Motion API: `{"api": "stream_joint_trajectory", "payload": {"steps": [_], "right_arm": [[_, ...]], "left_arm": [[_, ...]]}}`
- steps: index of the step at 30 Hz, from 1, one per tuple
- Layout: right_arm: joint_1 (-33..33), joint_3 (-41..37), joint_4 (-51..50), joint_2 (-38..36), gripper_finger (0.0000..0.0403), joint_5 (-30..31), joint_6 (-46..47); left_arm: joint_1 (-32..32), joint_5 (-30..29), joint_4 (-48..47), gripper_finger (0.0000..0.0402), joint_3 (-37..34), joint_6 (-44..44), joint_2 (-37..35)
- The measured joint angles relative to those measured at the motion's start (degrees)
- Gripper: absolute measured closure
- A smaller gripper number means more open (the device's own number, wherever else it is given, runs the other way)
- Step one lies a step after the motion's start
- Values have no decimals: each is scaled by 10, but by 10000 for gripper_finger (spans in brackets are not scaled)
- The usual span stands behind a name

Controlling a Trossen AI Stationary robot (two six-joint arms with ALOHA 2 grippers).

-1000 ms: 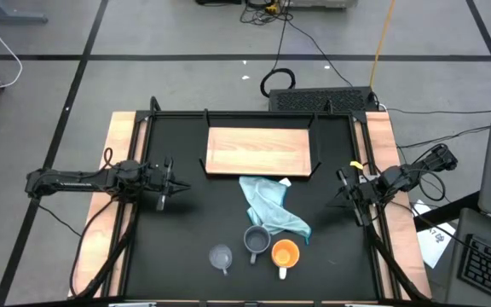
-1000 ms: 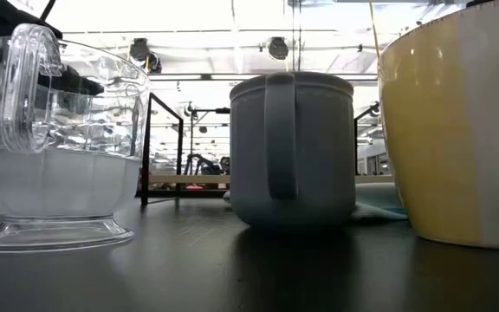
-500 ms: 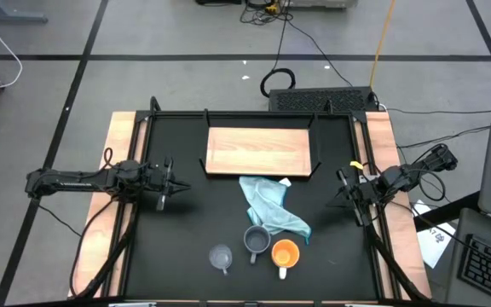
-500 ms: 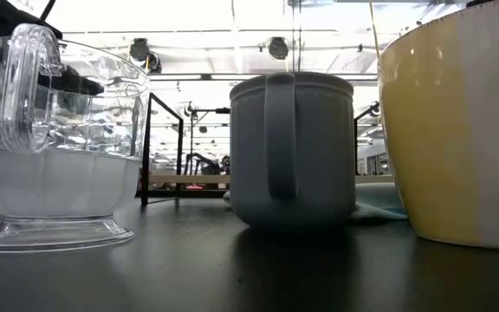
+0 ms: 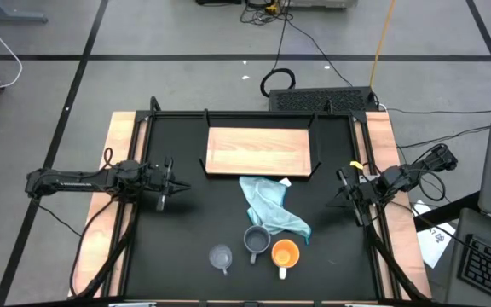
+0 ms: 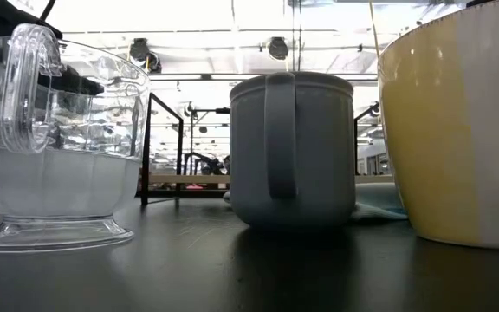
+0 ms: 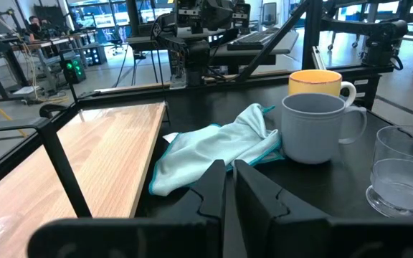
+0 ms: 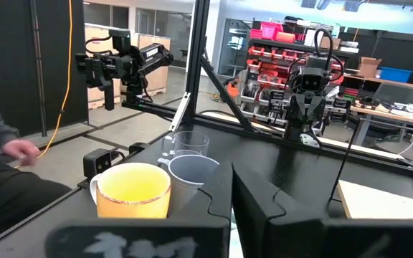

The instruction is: Stack small to large cups/mugs on shelf

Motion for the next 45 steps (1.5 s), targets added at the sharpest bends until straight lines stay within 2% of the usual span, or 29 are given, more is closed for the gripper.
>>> {"api": "stream_joint_trajectory", "payload": {"steps": [30,45], "right_arm": [[0,0,0,0,403,0,0],[0,0,0,0,403,0,0]], "left_arm": [[0,0,0,369,0,-1,0],[0,0,0,369,0,-50,0]]}}
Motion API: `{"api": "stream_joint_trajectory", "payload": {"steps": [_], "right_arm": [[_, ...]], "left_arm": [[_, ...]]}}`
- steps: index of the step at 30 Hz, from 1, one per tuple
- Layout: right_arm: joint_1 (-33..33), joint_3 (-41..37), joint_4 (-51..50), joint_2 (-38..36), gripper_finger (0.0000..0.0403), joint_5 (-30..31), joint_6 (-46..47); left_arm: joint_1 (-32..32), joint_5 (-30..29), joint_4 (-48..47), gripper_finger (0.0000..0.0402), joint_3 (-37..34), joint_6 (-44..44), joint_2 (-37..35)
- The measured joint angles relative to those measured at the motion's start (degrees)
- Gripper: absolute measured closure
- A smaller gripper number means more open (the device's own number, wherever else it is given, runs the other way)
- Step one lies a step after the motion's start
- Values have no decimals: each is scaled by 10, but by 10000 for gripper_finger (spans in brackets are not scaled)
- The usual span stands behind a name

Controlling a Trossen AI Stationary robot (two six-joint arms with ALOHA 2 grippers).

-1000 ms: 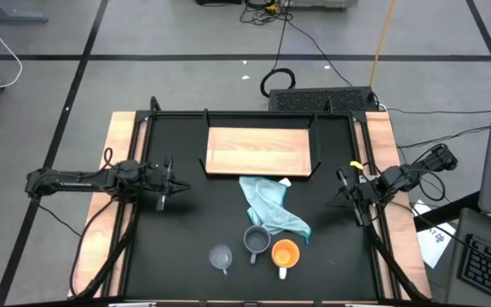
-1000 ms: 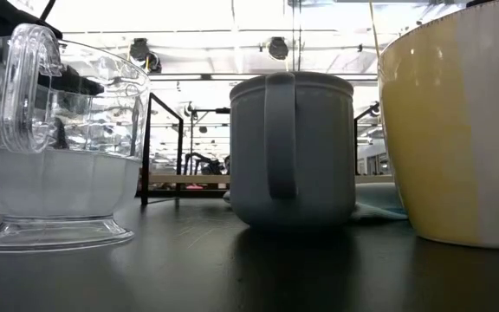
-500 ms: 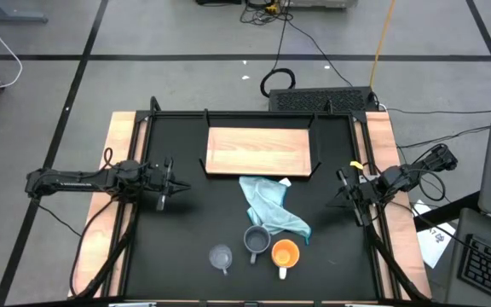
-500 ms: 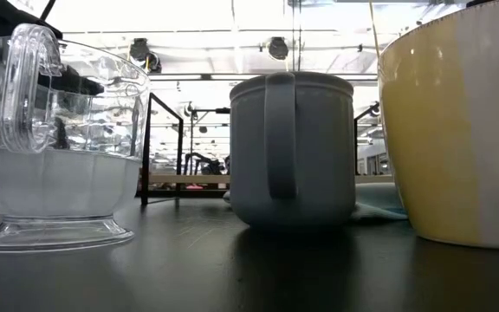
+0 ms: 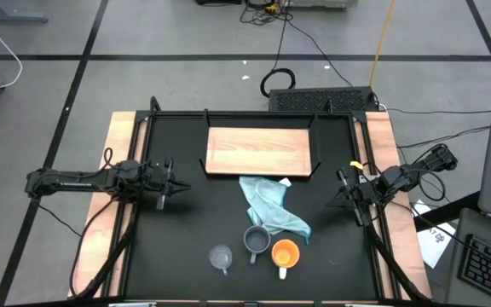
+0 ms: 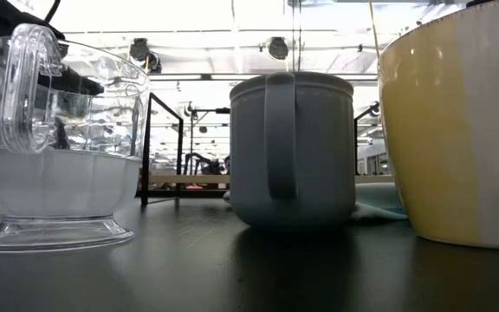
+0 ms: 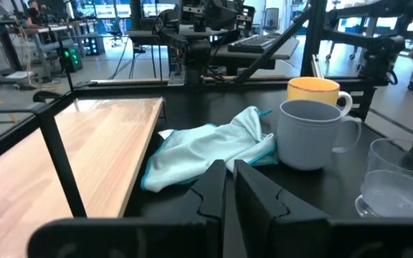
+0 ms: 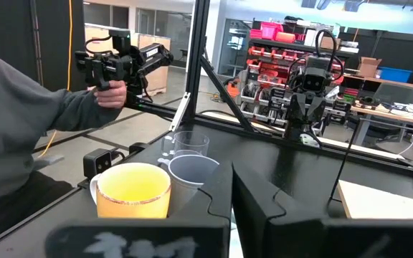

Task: Stack small to large cups/mugs on shelf
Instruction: Put the yellow mug on the shelf

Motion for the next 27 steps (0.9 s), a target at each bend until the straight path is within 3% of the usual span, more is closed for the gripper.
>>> {"api": "stream_joint_trajectory", "payload": {"steps": [6,17,27], "right_arm": [[0,0,0,0,403,0,0],[0,0,9,0,403,0,2],[0,0,58,17,403,-1,-30]], "left_arm": [[0,0,5,369,0,-6,0],[0,0,6,369,0,-98,0],[0,-1,19,369,0,-100,0]]}}
